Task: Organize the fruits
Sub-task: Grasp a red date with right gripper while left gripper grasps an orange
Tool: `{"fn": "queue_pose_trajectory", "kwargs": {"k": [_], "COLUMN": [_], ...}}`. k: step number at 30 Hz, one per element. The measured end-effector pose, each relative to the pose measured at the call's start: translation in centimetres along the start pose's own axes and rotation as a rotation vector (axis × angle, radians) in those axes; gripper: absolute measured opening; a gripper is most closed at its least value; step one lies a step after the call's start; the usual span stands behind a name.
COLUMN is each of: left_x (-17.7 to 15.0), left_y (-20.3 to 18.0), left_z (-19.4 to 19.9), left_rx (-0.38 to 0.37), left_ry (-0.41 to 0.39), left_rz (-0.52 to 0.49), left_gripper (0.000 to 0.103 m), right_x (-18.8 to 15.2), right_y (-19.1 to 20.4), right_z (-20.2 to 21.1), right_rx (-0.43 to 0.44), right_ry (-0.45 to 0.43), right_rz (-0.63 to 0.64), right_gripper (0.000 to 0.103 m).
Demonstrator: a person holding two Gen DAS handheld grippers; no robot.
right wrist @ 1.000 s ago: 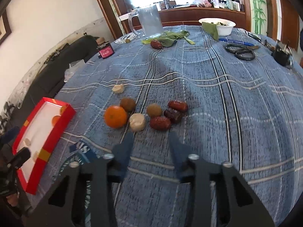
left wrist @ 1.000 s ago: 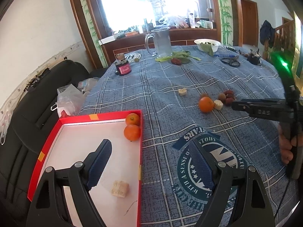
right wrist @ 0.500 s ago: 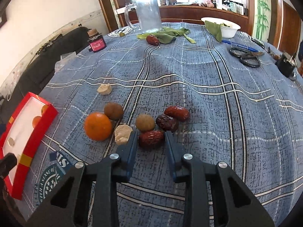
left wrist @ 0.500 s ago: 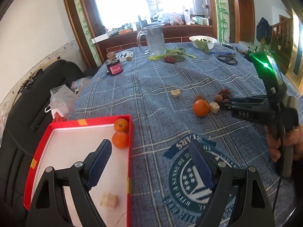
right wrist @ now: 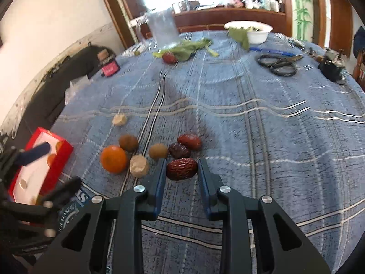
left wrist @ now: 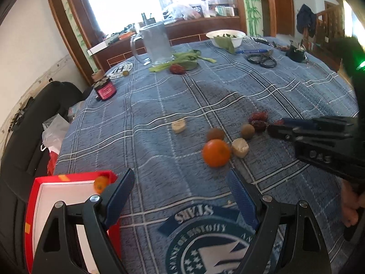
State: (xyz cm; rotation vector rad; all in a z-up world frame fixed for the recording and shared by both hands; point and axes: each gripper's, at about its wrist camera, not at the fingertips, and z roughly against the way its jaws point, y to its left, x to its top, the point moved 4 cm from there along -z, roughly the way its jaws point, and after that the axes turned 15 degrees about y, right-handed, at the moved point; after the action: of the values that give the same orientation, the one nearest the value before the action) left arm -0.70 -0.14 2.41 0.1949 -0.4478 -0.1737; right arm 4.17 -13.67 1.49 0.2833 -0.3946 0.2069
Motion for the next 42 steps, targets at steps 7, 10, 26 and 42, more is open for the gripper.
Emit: {"fn": "queue_pose_trajectory", "kwargs": {"k": [7, 10, 26, 42], "left_x": [1.1, 1.6, 3.1, -0.6], "left_y": [-1.2, -1.5, -2.4, 1.2], "left_z": [-2.0, -3.1, -5.4, 3.5], "left_rx": [-0.044, -0.05, -0.169, -0.09], "left_ry": [0.064, 0.091, 0.124, -0.06], "left_rz": [-0.023, -0.026, -0.022, 0.055], "left_gripper": [0.084, 0.083, 0.035, 0.034], "right_x": [0.2, 0.3, 0.4, 0.9], "right_y": [-1.0, -1.3, -1.9, -3.4], "right_z": [0.4, 0.4, 0.5, 2.6], "right_rx": [-0.03, -0.03, -0.013, -0.026], "right_ry": [-0.007, -0.004, -0.008, -0.129], "right_rz": [-0.046, -0.06, -0.099, -0.157], "right_gripper": [0.03, 0.03, 0.03, 0.029]}}
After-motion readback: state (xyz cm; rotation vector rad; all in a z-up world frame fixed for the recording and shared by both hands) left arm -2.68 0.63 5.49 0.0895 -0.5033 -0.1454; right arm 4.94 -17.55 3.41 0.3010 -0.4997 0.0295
